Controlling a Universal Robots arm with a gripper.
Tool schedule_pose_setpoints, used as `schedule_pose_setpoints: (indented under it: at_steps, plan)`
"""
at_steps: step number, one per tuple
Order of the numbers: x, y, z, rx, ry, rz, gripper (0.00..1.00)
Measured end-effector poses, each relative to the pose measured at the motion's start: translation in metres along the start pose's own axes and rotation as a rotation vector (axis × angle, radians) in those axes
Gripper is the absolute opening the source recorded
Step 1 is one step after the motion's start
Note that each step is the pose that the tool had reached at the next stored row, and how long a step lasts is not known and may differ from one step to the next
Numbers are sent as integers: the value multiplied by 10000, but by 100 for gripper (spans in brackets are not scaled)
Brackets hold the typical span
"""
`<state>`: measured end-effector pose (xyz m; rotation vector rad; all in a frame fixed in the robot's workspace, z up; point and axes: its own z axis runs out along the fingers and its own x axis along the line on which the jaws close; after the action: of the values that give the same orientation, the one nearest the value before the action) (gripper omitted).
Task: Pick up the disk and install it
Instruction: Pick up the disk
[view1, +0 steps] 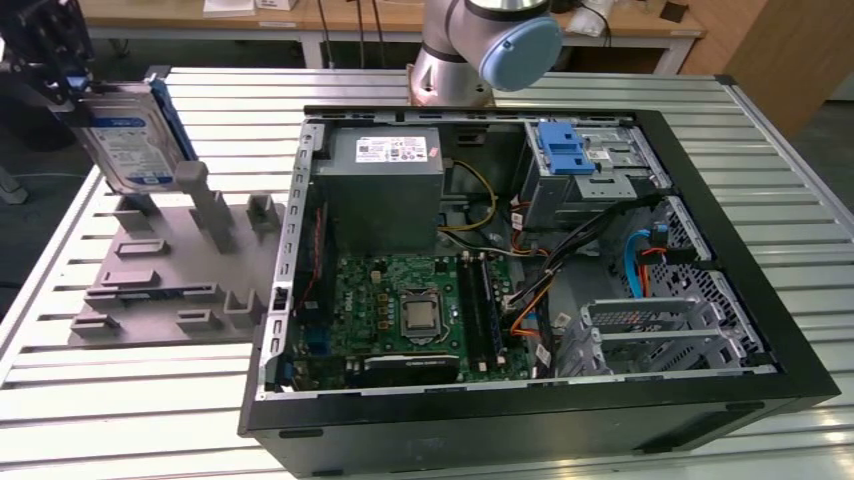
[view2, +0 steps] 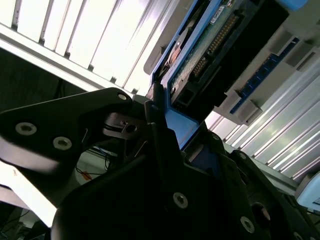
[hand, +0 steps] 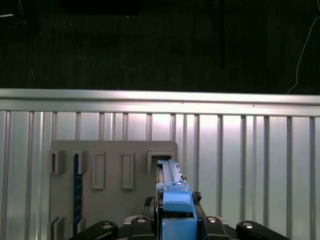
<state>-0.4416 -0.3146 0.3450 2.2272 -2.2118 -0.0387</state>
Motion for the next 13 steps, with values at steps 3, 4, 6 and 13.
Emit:
schedule_pose_setpoints:
  at_steps: [3, 4, 6, 13]
  plan:
    - [0, 0, -21, 6, -2, 0, 36]
    - [0, 1, -28, 8, -2, 0, 36]
    - [-1, 2, -38, 16, -2, 0, 36]
    - [-1, 2, -68, 17, -2, 0, 36]
